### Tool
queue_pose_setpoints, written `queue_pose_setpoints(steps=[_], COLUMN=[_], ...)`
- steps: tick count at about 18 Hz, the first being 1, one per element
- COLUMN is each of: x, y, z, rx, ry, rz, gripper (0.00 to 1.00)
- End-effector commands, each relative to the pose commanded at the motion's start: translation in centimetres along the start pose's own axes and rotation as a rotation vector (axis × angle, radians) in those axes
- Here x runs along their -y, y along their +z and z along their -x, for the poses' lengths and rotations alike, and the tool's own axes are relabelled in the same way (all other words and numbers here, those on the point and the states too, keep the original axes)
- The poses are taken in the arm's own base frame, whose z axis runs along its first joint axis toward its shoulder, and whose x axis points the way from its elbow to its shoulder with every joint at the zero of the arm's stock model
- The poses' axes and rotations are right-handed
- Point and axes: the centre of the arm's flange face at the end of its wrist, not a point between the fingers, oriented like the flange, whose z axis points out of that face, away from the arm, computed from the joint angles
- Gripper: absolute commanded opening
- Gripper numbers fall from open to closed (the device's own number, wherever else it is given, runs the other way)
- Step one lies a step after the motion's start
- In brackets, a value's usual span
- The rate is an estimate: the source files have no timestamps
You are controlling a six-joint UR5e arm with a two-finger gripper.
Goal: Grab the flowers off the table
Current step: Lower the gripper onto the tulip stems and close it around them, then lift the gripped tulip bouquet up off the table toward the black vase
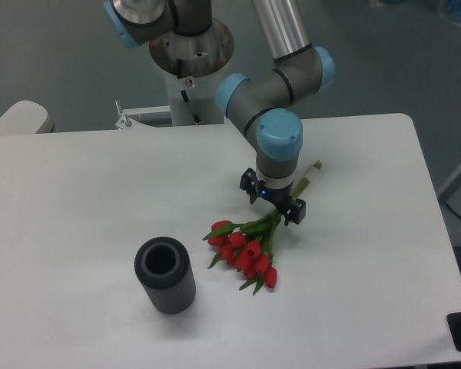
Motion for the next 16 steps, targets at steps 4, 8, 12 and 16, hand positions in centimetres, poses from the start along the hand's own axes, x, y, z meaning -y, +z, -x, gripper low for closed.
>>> queue_pose_setpoints(steps=[4, 8, 12, 16], x=[0.4, 0.4, 0.8, 1.1], y=[0.8, 0.7, 0.2, -0.1], z=[-0.2, 0.0, 0.4, 1.0], rx=[0.001, 0.006, 0.008, 0.018], ry=[0.011, 0.013, 0.012, 0.013], rz=[-0.001, -0.004, -0.037, -0.041], gripper=[1.0, 0.86, 0.38, 0.28])
